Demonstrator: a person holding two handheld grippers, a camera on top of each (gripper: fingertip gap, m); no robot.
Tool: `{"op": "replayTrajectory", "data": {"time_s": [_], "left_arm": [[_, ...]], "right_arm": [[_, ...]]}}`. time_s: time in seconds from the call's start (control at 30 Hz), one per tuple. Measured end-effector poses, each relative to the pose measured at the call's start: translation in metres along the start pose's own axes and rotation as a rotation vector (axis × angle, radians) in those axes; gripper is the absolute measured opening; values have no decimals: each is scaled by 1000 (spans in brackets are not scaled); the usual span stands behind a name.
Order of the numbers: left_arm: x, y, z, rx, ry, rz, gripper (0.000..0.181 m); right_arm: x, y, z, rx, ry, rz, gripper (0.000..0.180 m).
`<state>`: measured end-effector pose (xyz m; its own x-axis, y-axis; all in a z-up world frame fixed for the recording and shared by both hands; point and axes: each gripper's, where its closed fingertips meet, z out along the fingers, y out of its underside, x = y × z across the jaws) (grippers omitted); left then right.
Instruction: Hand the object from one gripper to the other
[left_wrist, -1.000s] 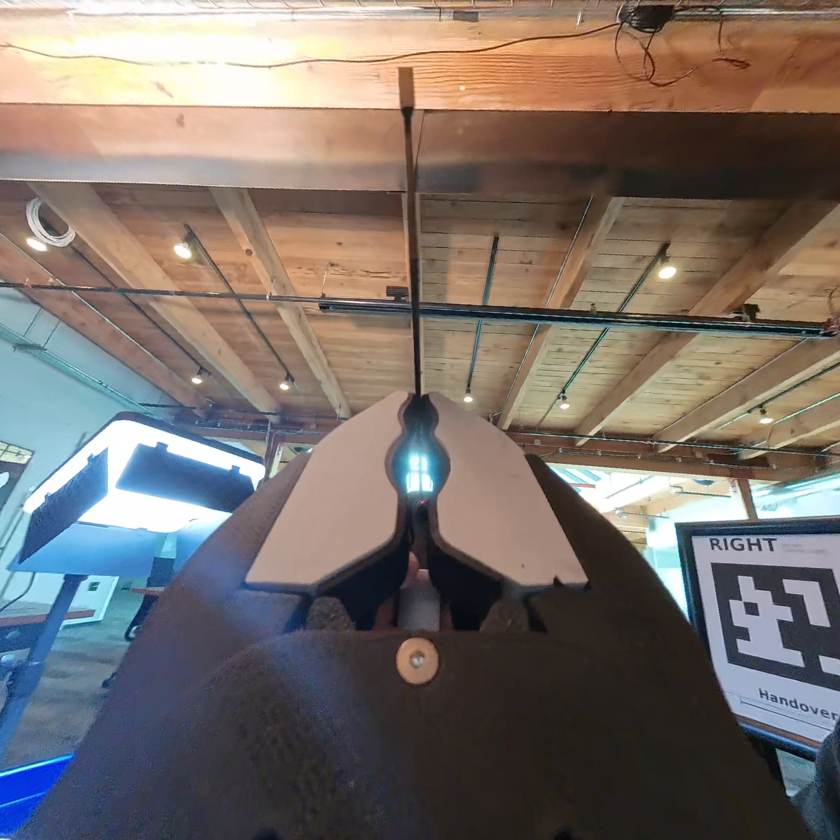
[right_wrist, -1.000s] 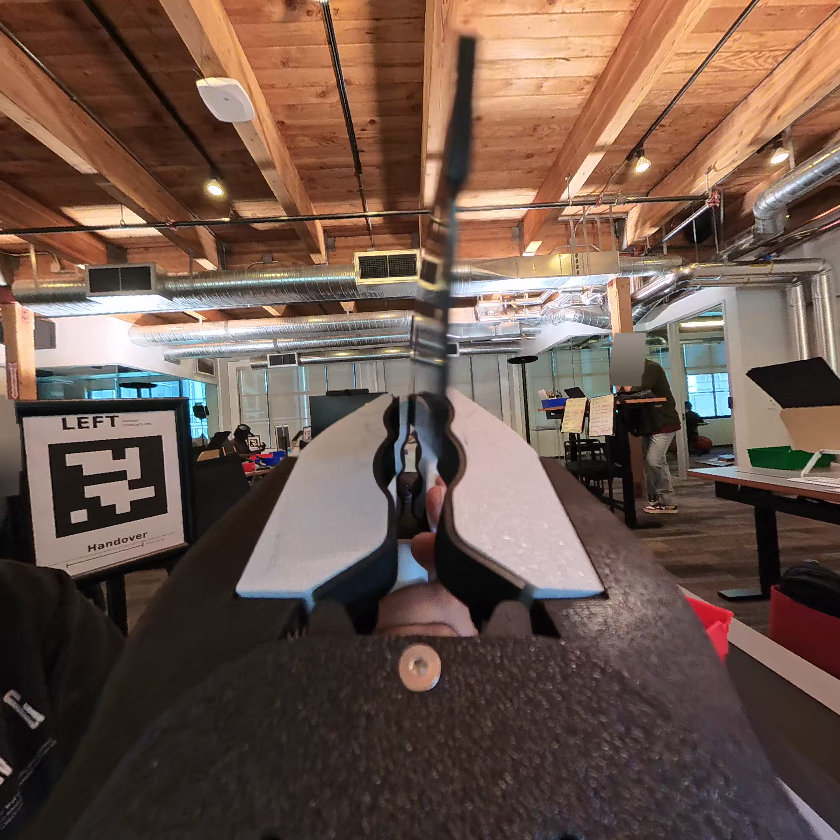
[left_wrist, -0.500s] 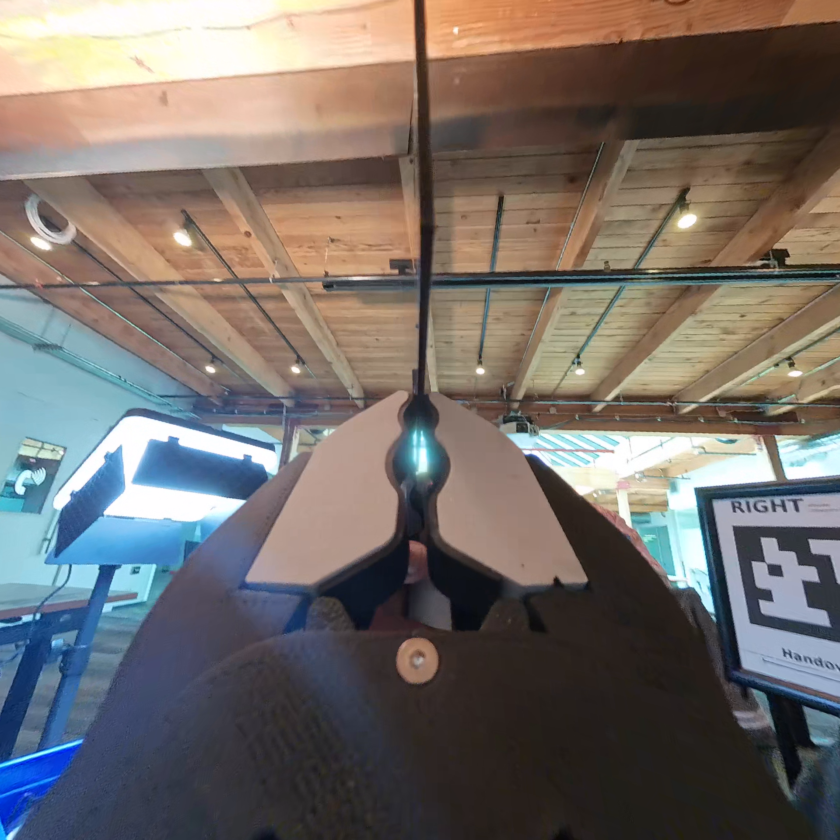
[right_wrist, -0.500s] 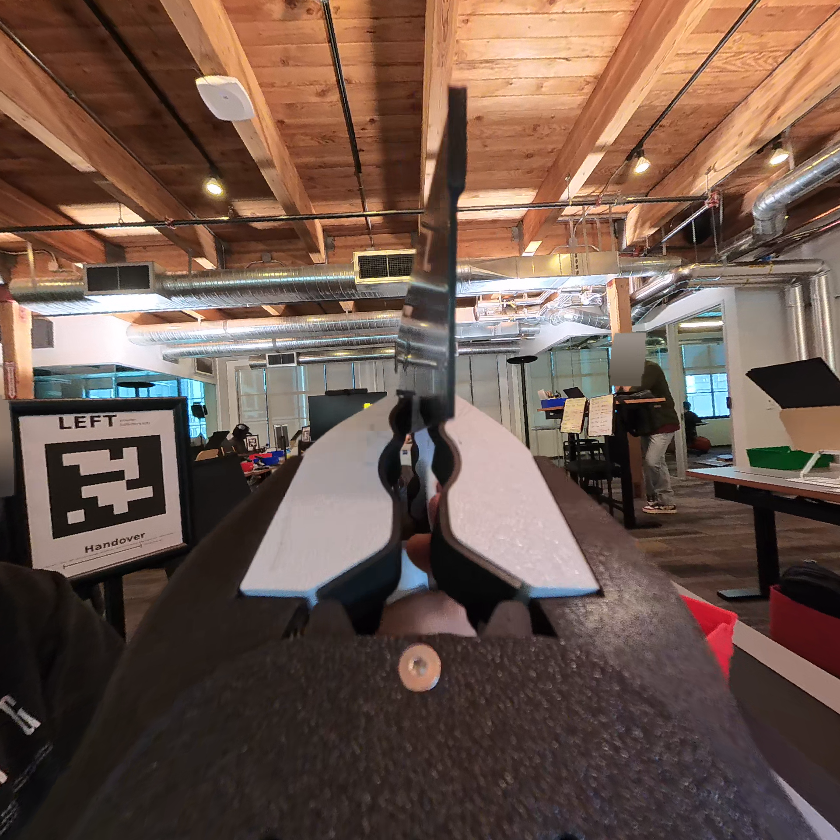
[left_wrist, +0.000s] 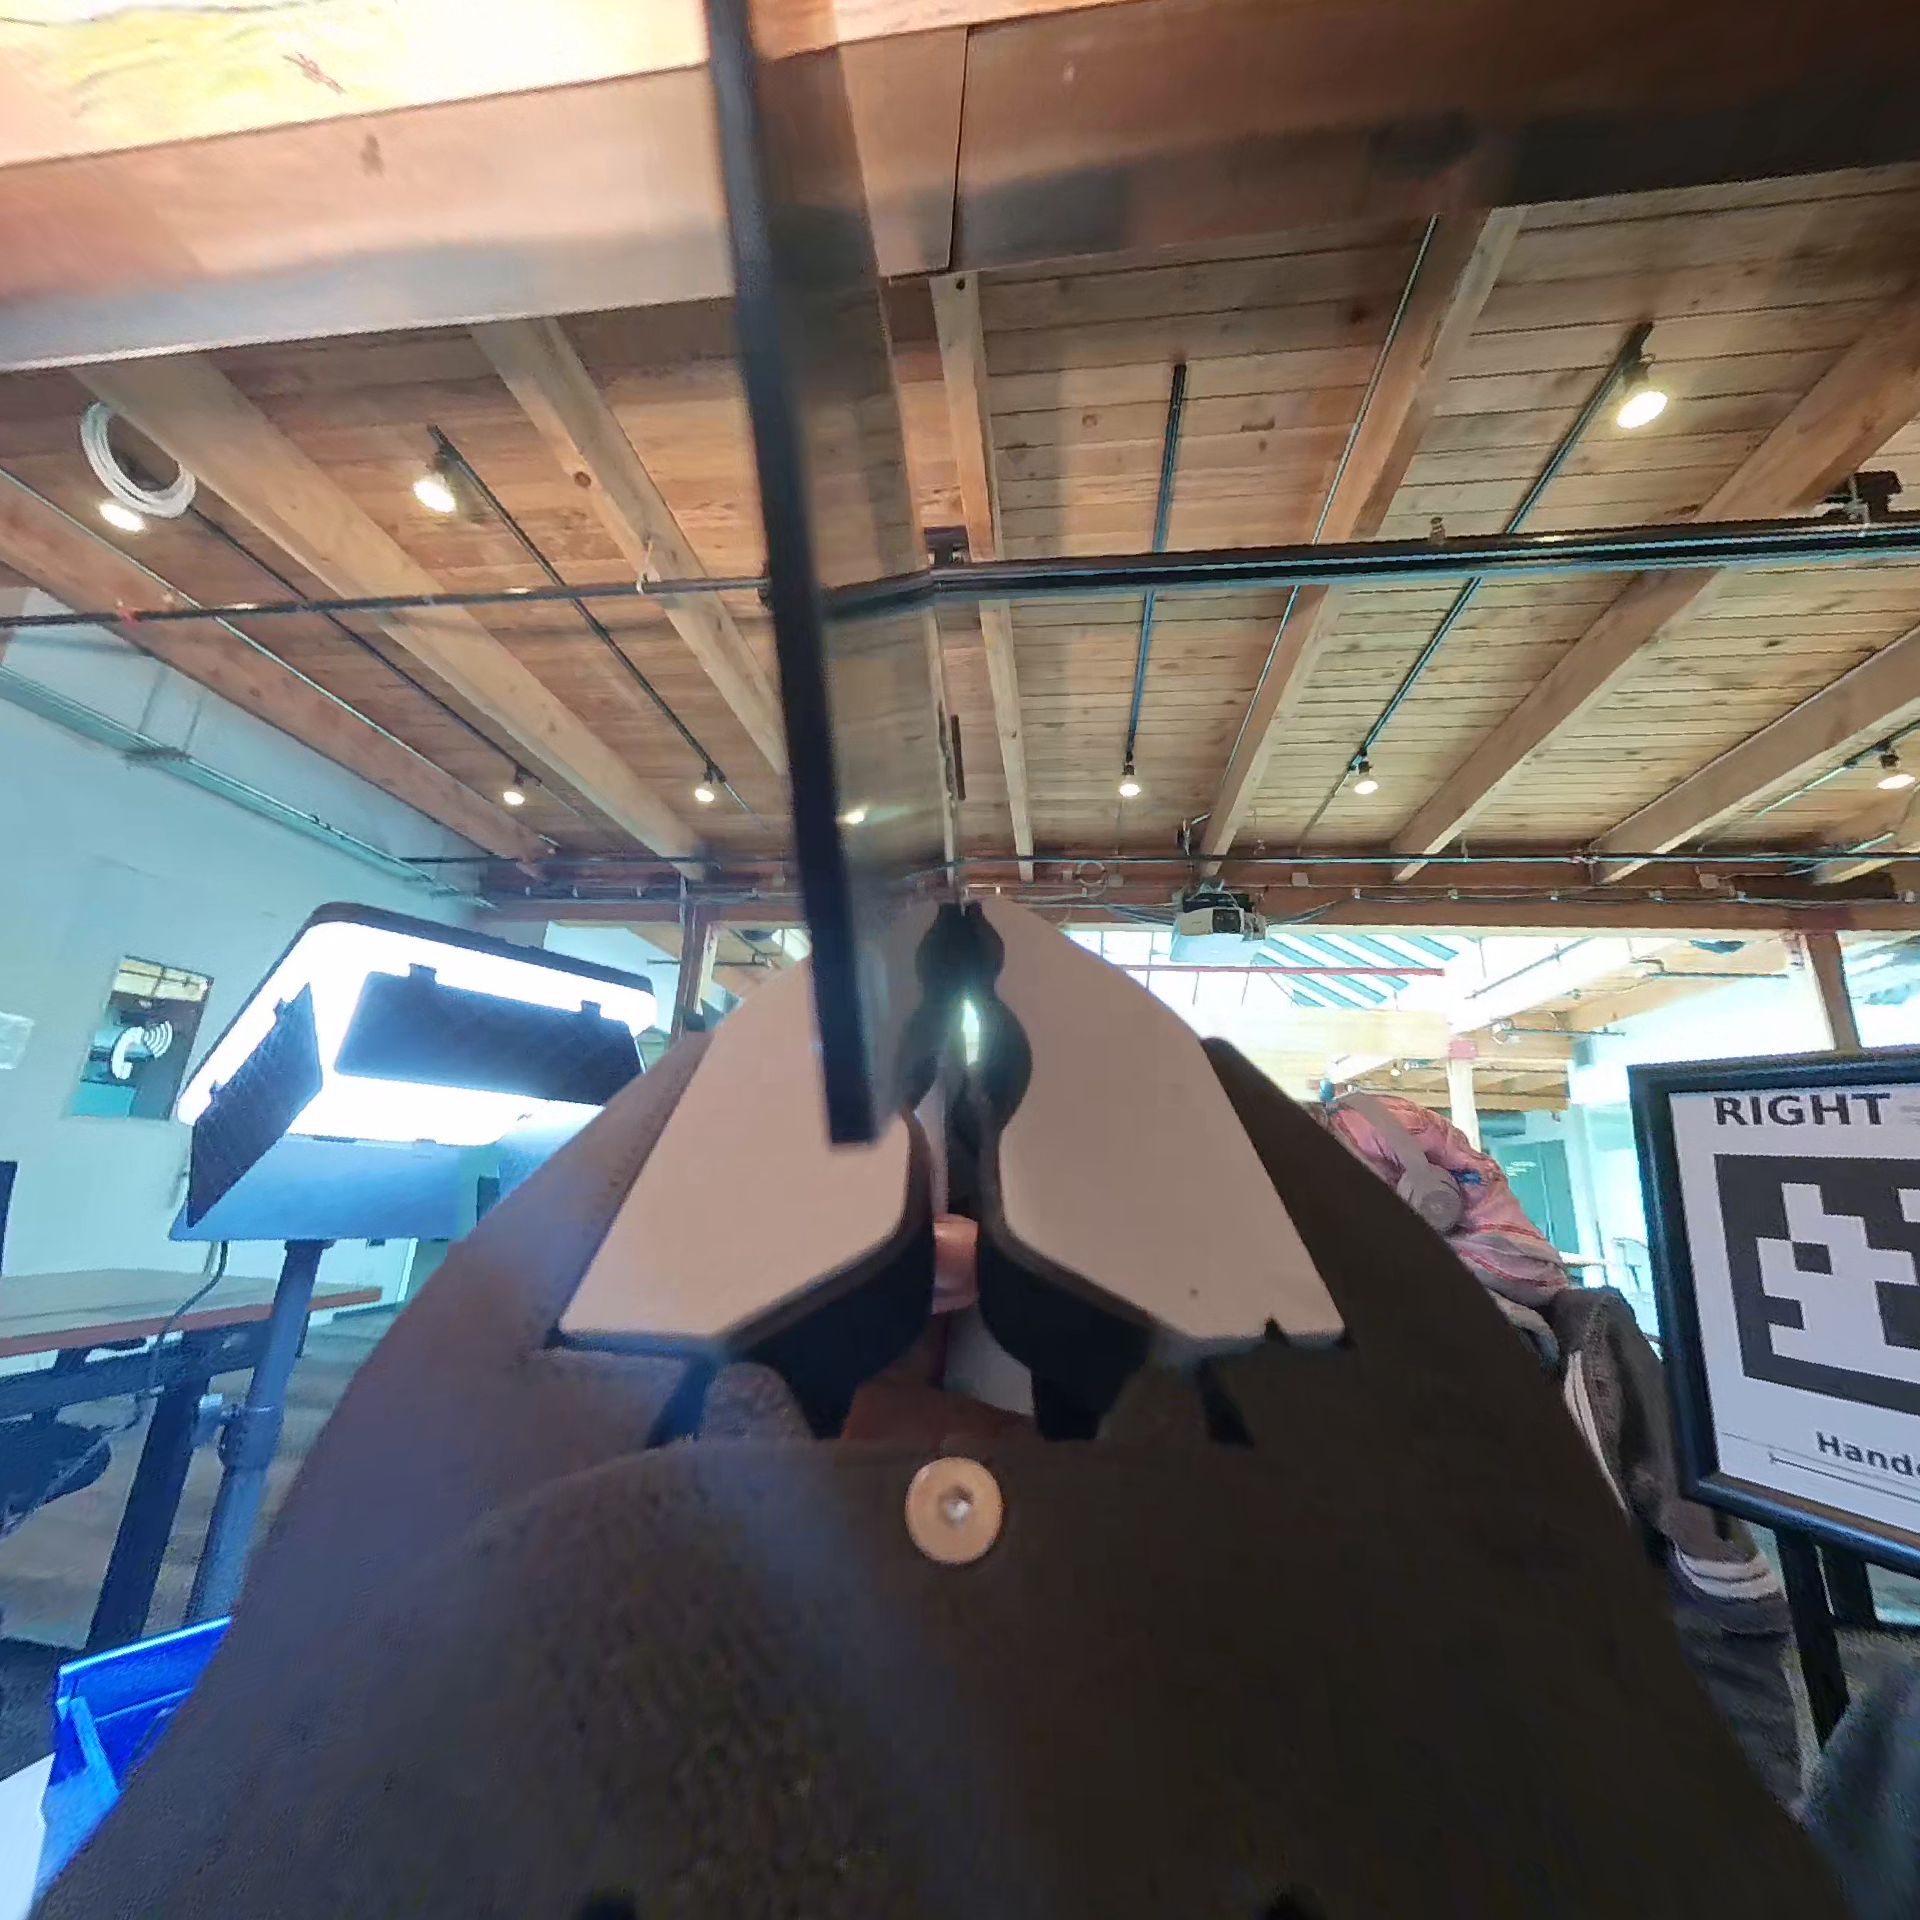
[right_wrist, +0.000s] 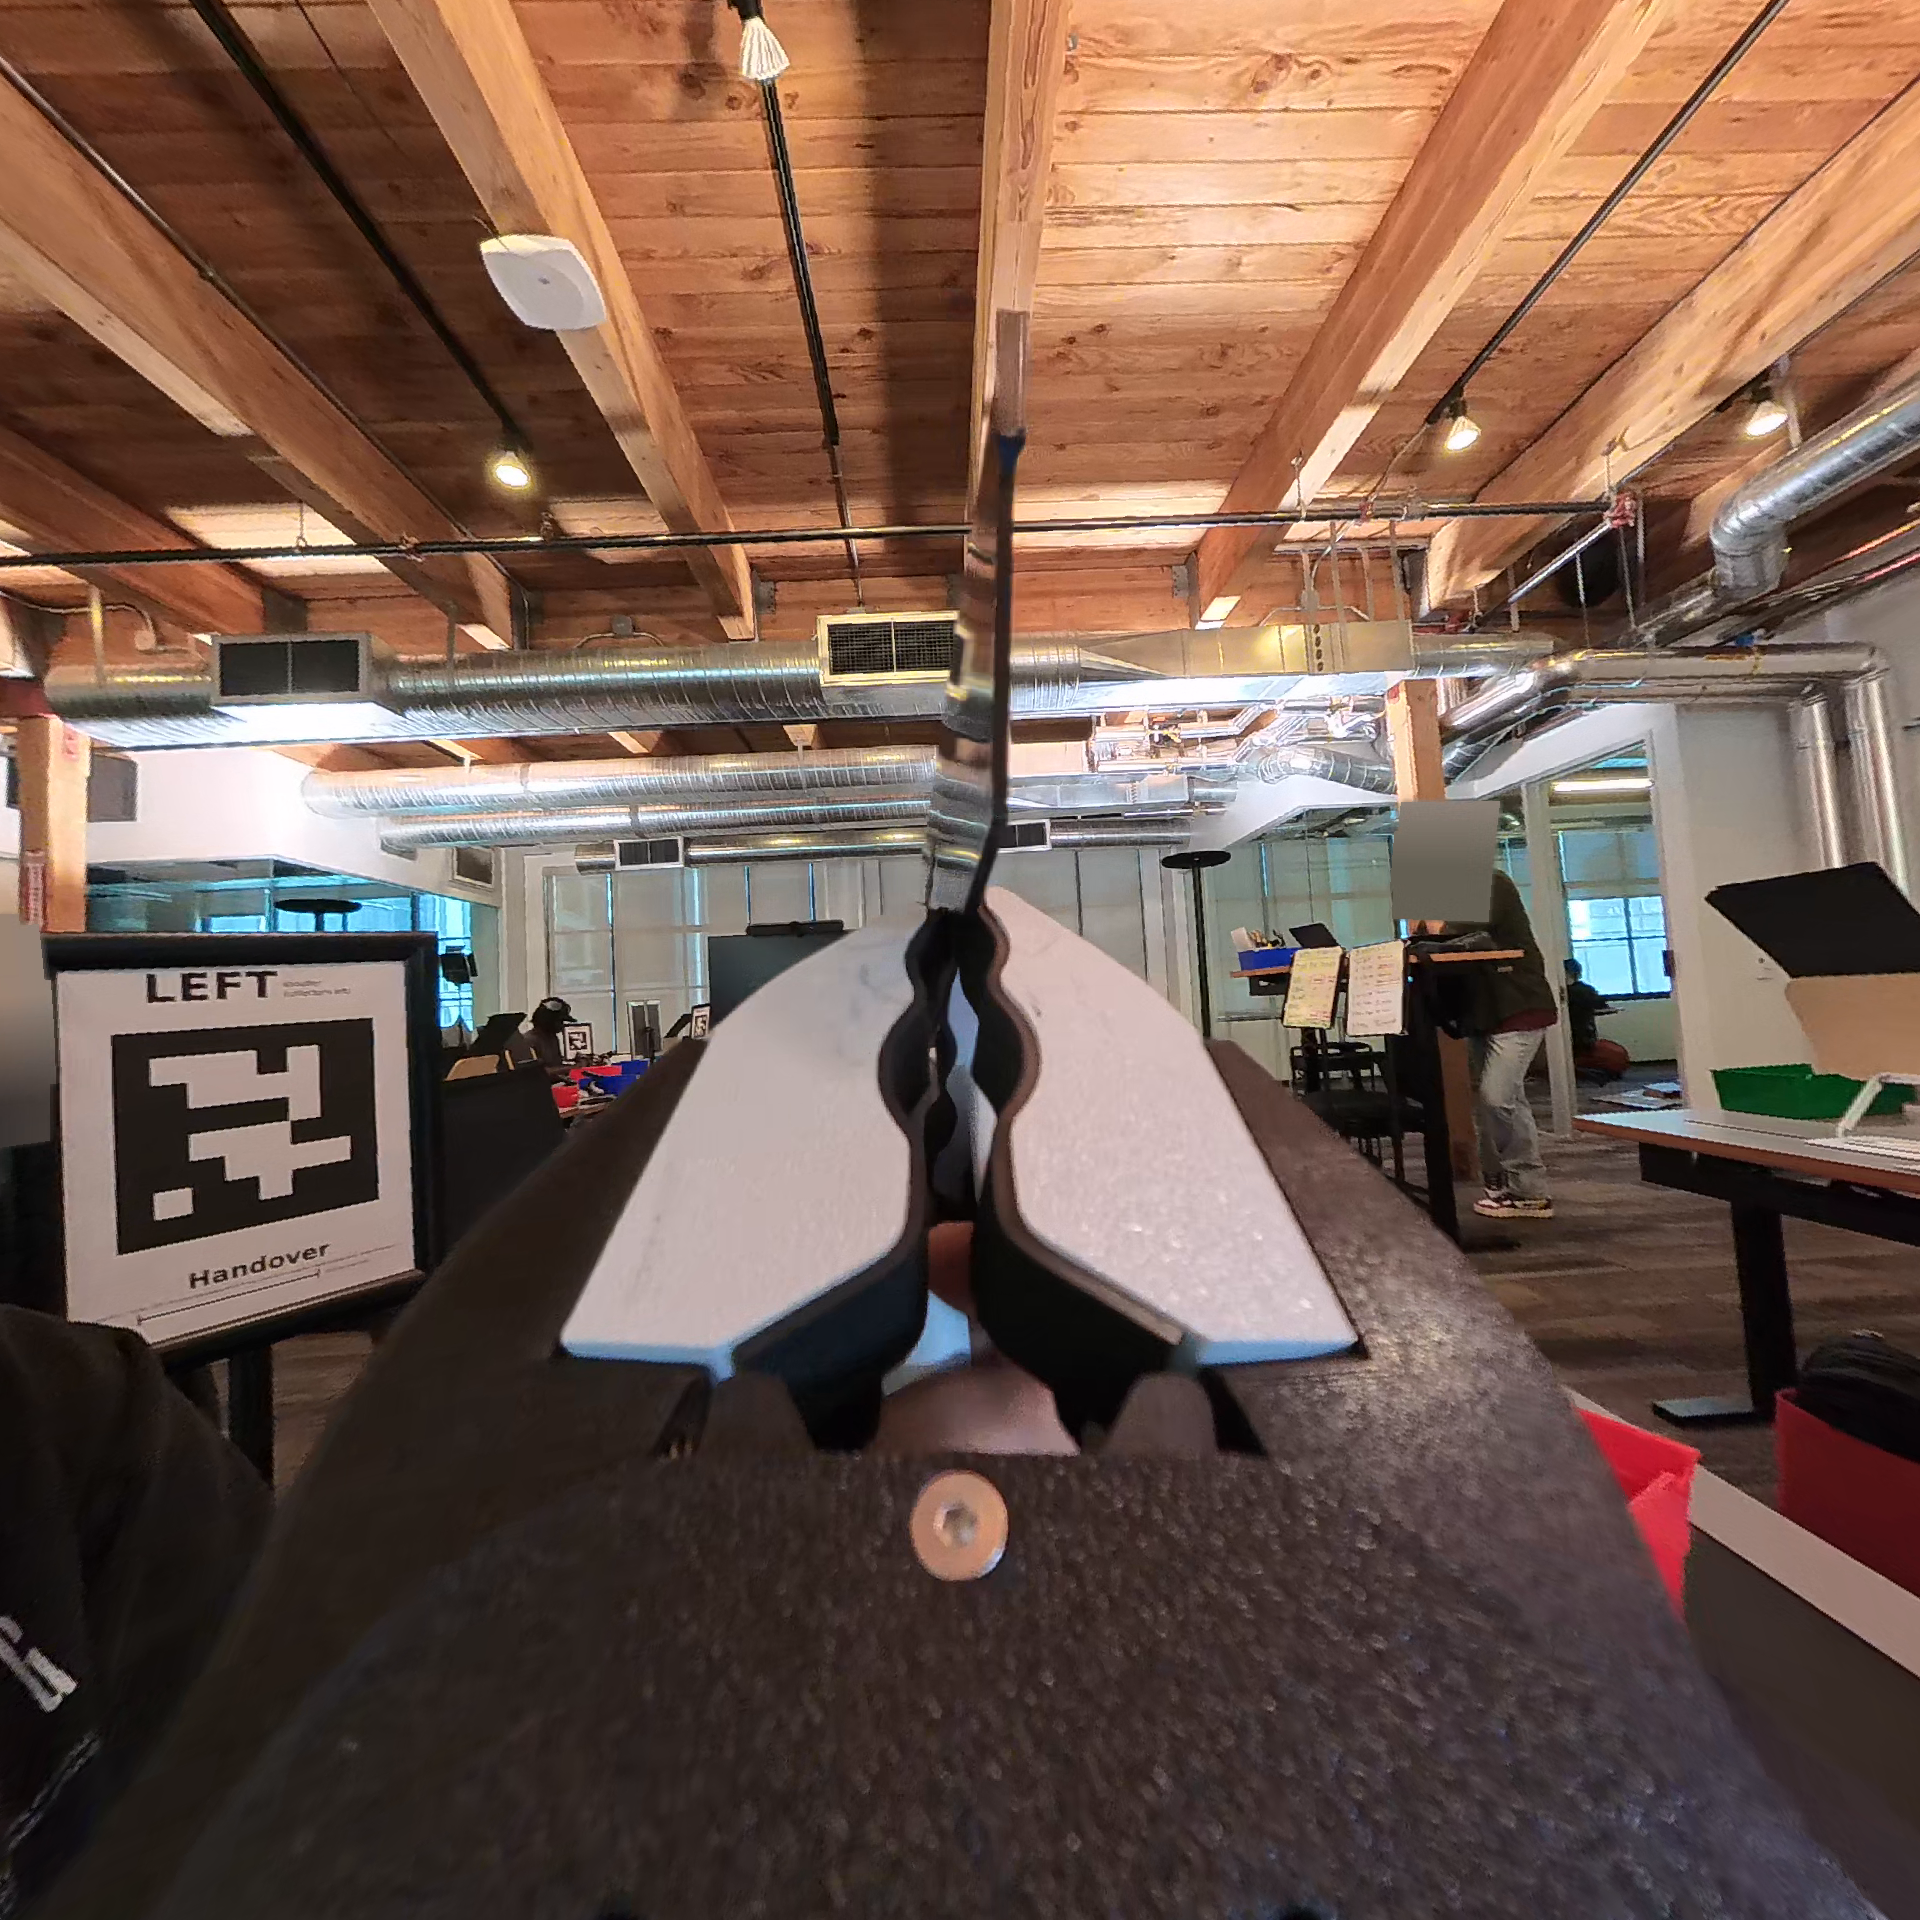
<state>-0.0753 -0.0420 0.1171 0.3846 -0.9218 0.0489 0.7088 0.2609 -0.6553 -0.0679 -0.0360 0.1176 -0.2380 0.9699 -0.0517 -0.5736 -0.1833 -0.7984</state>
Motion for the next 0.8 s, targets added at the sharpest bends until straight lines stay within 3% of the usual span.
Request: {"op": "replayTrajectory", "data": {"time_s": [0.1, 0.3, 0.47, 0.53, 0.63, 0.8], "left_arm": [[0, -1, 0, -41, 2, -8, 1], [1, -2, 0, -154, 6, -22, 1], [4, -13, 1, -44, -17, 4, 11], [6, -6, 3, -77, -16, 33, 15], [8, -3, 4, -108, -29, 114, 9], [7, -6, 1, -178, -30, 95, 1]], "right_arm": [[2, -7, -5, 26, -1, -1, 11], [0, -13, -8, 62, -16, 0, 2], [-8, -18, -7, 324, -88, 114, 1], [-9, -15, -8, 377, -116, 158, 1], [-8, -13, -9, 396, -100, 138, 1], [-5, -7, -7, 325, -101, 111, 2]]}}
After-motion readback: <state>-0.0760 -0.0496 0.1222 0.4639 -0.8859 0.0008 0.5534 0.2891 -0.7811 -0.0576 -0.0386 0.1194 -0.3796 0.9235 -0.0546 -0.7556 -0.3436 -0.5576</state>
